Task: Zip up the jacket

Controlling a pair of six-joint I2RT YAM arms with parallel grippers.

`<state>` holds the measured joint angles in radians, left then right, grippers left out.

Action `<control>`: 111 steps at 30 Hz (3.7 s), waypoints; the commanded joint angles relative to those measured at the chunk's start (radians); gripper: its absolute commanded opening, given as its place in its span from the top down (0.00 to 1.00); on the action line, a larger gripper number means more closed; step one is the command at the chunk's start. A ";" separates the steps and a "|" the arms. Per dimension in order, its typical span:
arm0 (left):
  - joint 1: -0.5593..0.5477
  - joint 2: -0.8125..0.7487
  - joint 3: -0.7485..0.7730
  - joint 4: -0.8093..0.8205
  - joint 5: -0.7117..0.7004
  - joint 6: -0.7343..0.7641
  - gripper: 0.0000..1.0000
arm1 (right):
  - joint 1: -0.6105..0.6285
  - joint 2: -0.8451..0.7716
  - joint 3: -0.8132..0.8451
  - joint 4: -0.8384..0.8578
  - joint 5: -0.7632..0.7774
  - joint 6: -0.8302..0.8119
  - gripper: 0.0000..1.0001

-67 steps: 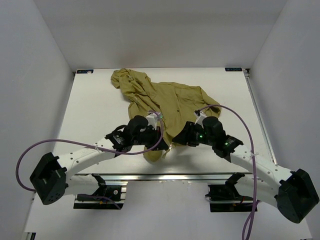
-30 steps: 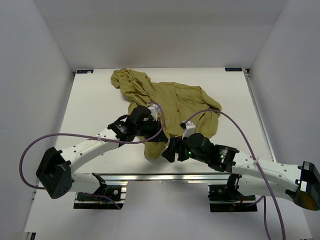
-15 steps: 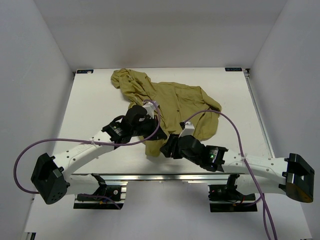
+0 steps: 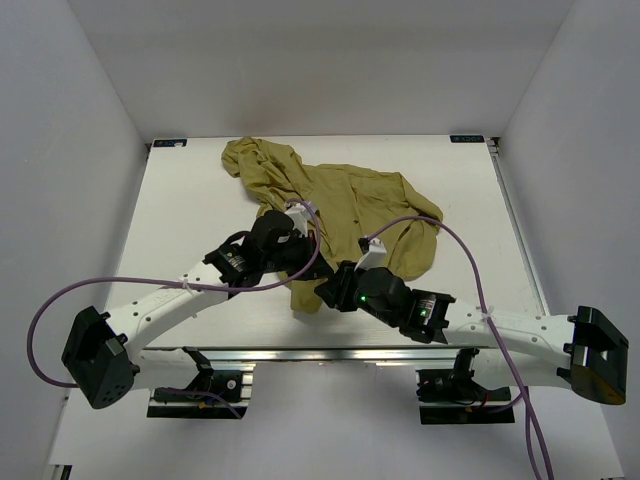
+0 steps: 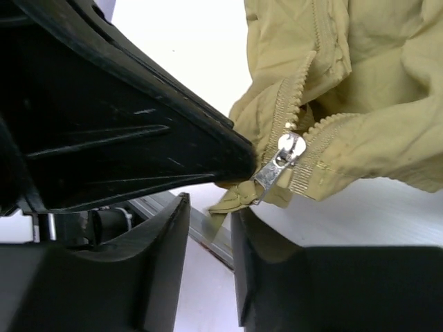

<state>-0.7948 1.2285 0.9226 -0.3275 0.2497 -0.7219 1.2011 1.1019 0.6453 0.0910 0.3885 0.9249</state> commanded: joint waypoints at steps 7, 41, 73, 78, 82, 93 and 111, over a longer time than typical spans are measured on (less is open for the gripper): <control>0.003 -0.029 -0.019 0.038 -0.007 0.006 1.00 | 0.008 -0.002 0.039 0.027 0.038 0.026 1.00; -0.007 -0.064 -0.111 -0.059 0.189 0.136 1.00 | -0.367 -0.033 0.031 0.043 -0.395 -0.091 1.00; -0.011 -0.118 -0.218 -0.161 0.329 0.162 1.00 | -0.673 0.752 0.566 0.410 -0.657 -0.386 1.00; -0.011 -0.116 -0.254 -0.134 0.338 0.079 1.00 | -0.736 0.950 0.791 0.464 -0.700 -0.437 1.00; -0.011 -0.126 -0.281 -0.125 0.359 0.003 1.00 | -0.770 1.068 0.979 0.451 -0.706 -0.458 1.00; -0.018 -0.231 -0.357 -0.123 0.332 -0.214 1.00 | -0.841 1.490 1.663 0.314 -0.584 -0.492 1.00; -0.020 -0.142 -0.170 -0.257 0.174 -0.053 0.02 | -0.865 1.041 1.094 0.363 -0.714 -0.529 0.11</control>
<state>-0.8146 1.1076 0.6395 -0.5350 0.4728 -0.8497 0.3454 2.3154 1.8400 0.4156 -0.3347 0.4362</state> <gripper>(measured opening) 0.977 0.891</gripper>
